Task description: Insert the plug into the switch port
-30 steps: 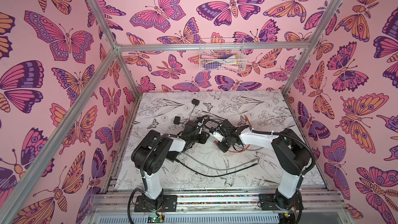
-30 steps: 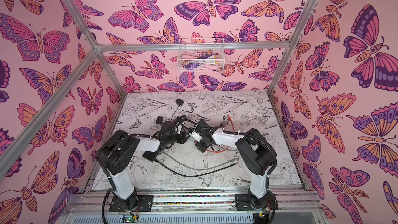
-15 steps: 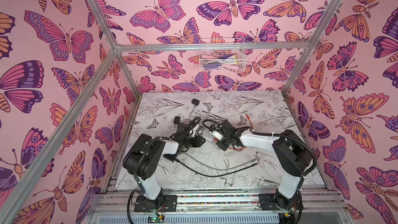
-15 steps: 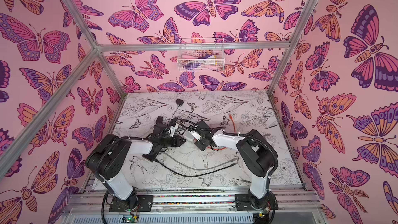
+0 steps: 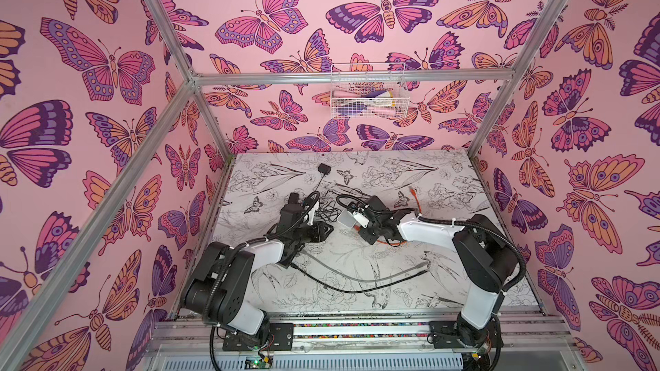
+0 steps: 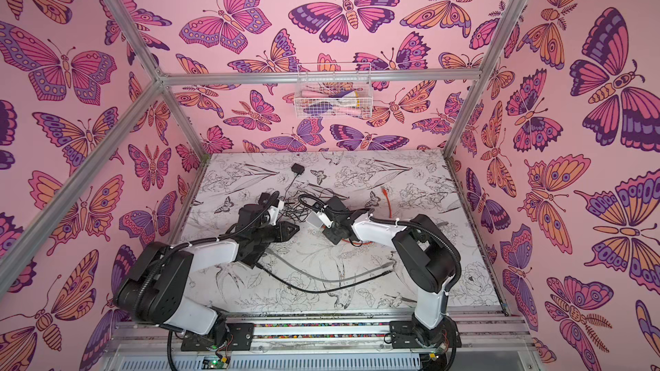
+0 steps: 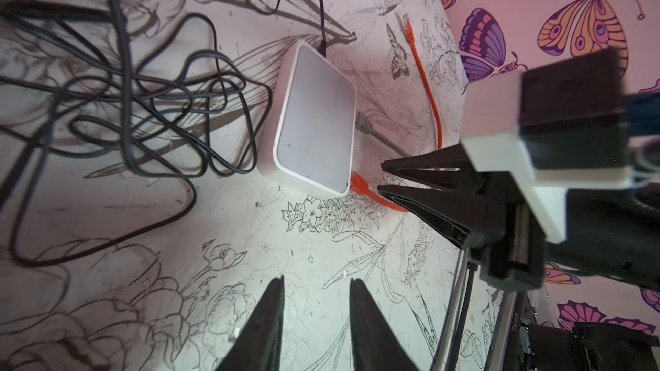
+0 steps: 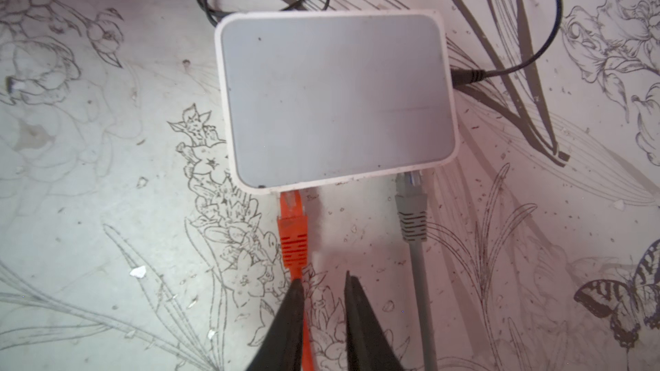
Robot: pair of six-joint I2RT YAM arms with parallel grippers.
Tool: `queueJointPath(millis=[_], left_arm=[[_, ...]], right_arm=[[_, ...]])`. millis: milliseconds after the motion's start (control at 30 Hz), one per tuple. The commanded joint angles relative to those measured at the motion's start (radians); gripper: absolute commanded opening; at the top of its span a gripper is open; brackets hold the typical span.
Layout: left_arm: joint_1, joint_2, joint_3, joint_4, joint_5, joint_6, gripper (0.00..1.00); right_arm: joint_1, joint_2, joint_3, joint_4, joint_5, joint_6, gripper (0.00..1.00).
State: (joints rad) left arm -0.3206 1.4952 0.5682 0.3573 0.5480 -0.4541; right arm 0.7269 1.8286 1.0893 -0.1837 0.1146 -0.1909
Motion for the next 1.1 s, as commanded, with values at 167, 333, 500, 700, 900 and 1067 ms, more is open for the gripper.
queueJointPath(millis=[167,333,500,700,900,1067], left_arm=[[0.049,-0.159,-0.073,-0.093,-0.054,0.012,0.34],[0.064,-0.287,-0.11,-0.138,-0.104,0.008,0.34],[0.065,-0.352,-0.126,-0.14,-0.133,-0.014,0.33],[0.064,-0.395,-0.137,-0.14,-0.147,-0.032,0.31],[0.063,-0.459,-0.155,-0.137,-0.168,-0.061,0.31],[0.063,-0.526,-0.154,-0.148,-0.176,-0.063,0.3]], right_arm=[[-0.005,-0.006,0.019,-0.044,-0.102,-0.01,0.34],[-0.006,0.044,0.052,-0.119,-0.05,-0.017,0.34],[-0.014,0.073,0.084,-0.141,0.02,0.005,0.34],[-0.024,0.149,0.221,-0.258,0.15,0.018,0.34],[-0.05,0.174,0.312,-0.319,0.214,0.045,0.33],[0.008,0.046,0.25,-0.279,0.177,0.029,0.35]])
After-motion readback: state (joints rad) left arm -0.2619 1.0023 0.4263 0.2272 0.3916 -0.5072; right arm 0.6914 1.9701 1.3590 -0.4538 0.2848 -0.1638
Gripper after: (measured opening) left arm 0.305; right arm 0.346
